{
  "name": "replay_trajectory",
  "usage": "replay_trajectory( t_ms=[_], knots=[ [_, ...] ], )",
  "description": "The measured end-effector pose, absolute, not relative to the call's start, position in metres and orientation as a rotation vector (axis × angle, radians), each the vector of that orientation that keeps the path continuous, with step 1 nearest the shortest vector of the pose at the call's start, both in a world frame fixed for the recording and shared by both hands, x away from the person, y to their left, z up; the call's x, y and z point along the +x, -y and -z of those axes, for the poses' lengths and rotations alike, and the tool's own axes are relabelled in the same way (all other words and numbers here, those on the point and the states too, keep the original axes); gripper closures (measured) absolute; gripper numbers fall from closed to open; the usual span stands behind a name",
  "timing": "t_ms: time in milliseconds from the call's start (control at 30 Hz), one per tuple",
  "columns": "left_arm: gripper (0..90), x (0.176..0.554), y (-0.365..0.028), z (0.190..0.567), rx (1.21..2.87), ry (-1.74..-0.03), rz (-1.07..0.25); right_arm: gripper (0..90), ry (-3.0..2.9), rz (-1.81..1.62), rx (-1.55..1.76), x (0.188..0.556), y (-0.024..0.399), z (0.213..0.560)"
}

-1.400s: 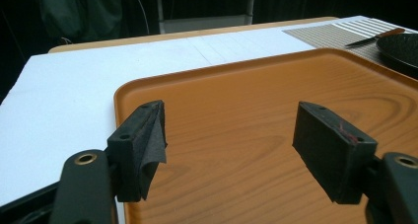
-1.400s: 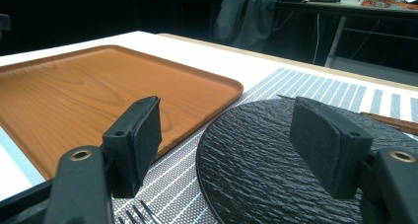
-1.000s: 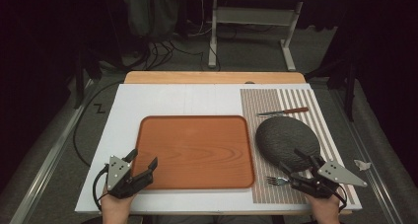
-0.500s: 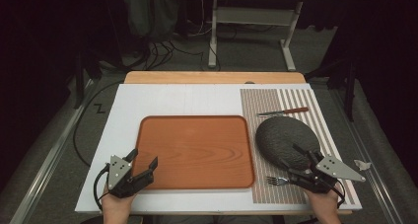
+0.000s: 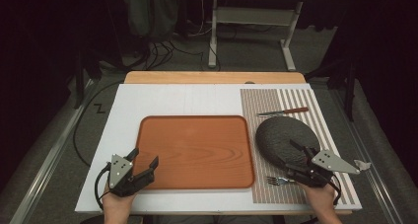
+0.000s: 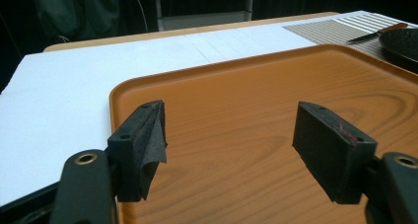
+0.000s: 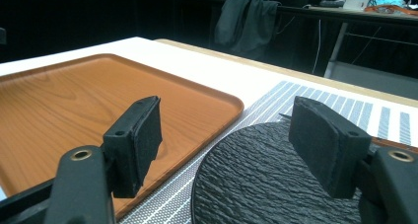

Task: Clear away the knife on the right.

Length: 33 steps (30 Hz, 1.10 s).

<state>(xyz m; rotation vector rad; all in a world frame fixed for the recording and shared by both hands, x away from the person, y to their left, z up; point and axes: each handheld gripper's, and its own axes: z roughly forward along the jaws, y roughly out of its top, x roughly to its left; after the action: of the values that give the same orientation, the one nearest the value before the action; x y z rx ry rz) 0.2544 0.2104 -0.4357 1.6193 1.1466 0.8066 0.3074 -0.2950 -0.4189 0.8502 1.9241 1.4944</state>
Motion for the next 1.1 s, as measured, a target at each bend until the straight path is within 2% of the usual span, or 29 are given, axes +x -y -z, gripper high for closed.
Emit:
replay_trajectory(
  t_ms=[1100],
  knots=[
    [28.9,0.256,-0.21,0.437,1.62,-1.155,-0.808,33.6,-1.952,-1.376,0.989,0.345,0.306,0.415]
  ],
)
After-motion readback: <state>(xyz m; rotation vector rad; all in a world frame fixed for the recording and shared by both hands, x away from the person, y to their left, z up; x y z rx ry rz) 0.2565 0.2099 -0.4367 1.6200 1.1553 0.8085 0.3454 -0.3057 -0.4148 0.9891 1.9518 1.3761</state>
